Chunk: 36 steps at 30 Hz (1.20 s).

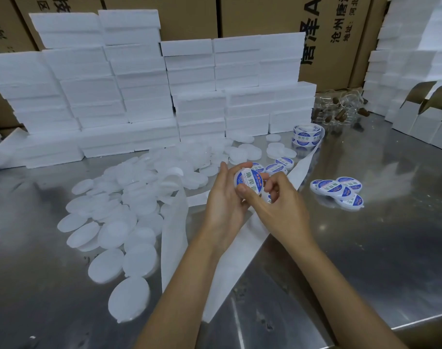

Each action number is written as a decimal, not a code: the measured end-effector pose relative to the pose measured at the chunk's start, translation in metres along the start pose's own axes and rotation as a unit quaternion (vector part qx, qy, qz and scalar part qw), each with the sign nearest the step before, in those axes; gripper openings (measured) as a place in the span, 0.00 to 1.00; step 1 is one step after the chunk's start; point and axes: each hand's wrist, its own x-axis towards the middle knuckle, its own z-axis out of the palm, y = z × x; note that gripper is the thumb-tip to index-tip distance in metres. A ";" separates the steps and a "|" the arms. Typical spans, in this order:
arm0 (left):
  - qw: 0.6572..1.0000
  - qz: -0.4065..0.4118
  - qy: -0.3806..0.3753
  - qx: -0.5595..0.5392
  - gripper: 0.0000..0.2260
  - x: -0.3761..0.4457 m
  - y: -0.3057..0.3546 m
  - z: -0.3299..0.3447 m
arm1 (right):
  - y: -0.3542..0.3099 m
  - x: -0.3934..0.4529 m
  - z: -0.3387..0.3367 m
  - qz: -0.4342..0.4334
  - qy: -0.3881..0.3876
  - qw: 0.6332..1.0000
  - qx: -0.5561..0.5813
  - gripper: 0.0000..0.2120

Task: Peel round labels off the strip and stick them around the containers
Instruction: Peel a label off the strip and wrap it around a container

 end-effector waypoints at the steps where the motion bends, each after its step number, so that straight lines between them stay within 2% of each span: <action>1: 1.000 -0.008 -0.007 -0.017 0.25 0.000 -0.001 -0.002 | 0.000 -0.001 0.001 -0.012 0.007 0.999 -0.040 0.30; 4: 0.998 -0.023 -0.023 -0.051 0.25 -0.001 -0.003 -0.004 | 0.002 -0.002 0.002 -0.054 0.029 0.993 -0.096 0.28; 8: 0.997 -0.027 -0.023 -0.063 0.24 -0.002 -0.004 0.000 | 0.004 0.000 0.001 -0.089 0.065 0.990 -0.088 0.22; 11: 0.999 -0.020 -0.016 -0.042 0.25 -0.004 -0.004 0.004 | 0.000 -0.004 0.000 -0.071 0.057 0.991 -0.099 0.27; 14: 1.000 -0.014 -0.013 0.006 0.26 -0.003 -0.007 0.009 | -0.004 -0.008 0.000 -0.061 0.059 0.975 -0.204 0.34; 16: 1.000 -0.019 -0.018 0.017 0.26 -0.005 -0.008 0.012 | -0.004 -0.006 0.000 -0.047 0.054 0.974 -0.215 0.36; 21: 0.999 -0.030 -0.020 -0.029 0.27 -0.009 -0.006 0.014 | 0.004 0.001 0.001 -0.034 0.086 0.991 -0.101 0.32; 25: 0.999 -0.033 -0.016 -0.032 0.25 -0.010 -0.006 0.016 | 0.006 0.002 0.002 -0.035 0.104 0.992 -0.069 0.31; 30: 0.999 -0.023 -0.028 -0.017 0.25 -0.009 -0.005 0.012 | 0.005 0.000 0.001 -0.037 0.053 0.997 -0.045 0.32; 32: 0.999 -0.022 -0.029 -0.007 0.23 -0.008 -0.004 0.010 | 0.006 0.002 0.002 -0.035 0.020 0.999 0.005 0.31; 34: 0.999 -0.022 -0.023 0.012 0.20 -0.007 -0.005 0.009 | 0.007 0.007 0.001 -0.013 -0.001 0.997 0.070 0.29; 36: 0.999 -0.028 -0.004 0.032 0.20 -0.006 -0.005 0.008 | 0.011 0.013 -0.004 0.030 0.013 0.995 0.098 0.27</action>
